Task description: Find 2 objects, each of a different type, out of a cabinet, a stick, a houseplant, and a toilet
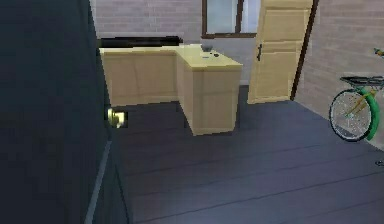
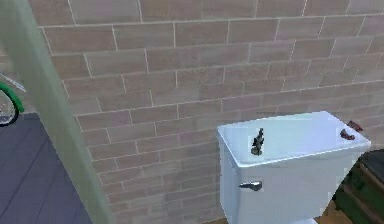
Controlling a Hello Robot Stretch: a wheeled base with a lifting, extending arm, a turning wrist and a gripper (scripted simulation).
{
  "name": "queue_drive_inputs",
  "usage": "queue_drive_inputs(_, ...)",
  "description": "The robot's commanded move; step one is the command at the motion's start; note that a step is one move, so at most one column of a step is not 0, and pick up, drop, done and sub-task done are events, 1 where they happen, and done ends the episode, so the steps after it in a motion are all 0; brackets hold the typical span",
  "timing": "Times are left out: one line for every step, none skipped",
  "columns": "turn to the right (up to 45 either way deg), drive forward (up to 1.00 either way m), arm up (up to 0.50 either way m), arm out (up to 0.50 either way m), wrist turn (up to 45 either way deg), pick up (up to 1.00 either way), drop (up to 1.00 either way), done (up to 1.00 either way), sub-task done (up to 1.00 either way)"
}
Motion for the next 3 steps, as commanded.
queue_drive_inputs(0.0, 1.00, 0.00, 0.00, 0.0, 0.00, 0.00, 0.00, 0.00)
queue_drive_inputs(-9.0, 0.00, 0.00, 0.00, 0.0, 0.00, 0.00, 0.00, 0.00)
queue_drive_inputs(0.0, 0.20, 0.00, 0.00, 0.0, 0.00, 0.00, 0.00, 0.00)
